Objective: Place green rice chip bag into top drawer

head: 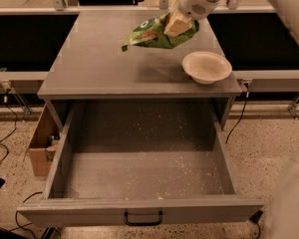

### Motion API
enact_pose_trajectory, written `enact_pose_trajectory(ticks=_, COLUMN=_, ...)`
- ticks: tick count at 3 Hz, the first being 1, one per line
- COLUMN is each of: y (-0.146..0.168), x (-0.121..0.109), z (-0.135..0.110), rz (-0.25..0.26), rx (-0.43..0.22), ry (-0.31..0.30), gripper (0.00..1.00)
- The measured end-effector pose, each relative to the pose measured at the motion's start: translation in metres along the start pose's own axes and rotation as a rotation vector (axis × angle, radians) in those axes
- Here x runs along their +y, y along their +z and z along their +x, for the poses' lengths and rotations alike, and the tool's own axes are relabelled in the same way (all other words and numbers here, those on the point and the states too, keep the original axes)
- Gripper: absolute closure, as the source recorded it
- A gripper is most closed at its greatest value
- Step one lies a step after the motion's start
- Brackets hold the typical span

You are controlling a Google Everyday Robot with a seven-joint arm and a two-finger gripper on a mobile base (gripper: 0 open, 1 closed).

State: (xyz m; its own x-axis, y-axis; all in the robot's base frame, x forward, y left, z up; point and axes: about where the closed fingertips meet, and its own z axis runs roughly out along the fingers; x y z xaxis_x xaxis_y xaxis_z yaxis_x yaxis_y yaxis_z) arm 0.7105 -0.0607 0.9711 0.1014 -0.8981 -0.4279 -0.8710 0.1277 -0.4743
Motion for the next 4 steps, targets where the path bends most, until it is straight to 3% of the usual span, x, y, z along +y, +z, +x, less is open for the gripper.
enact_pose_trajectory(ticks=1, y=-0.079, x=0.044, z=-0.011, rz=0.074, rx=-0.061, ry=-0.032, gripper=1.00)
enact_pose_trajectory(ticks=2, y=-0.106, x=0.112, z=-0.012, rz=0.016, rx=-0.118, ry=-0.083, gripper=1.00)
enact_pose_trajectory(ticks=3, y=-0.086, x=0.183, z=0.004, rz=-0.118, rx=-0.209, ry=-0.094, gripper=1.00)
enact_pose_trajectory(ticks=4, y=-0.027, x=0.264, z=0.034, rz=-0.293, rx=-0.277, ry=-0.024, gripper=1.00)
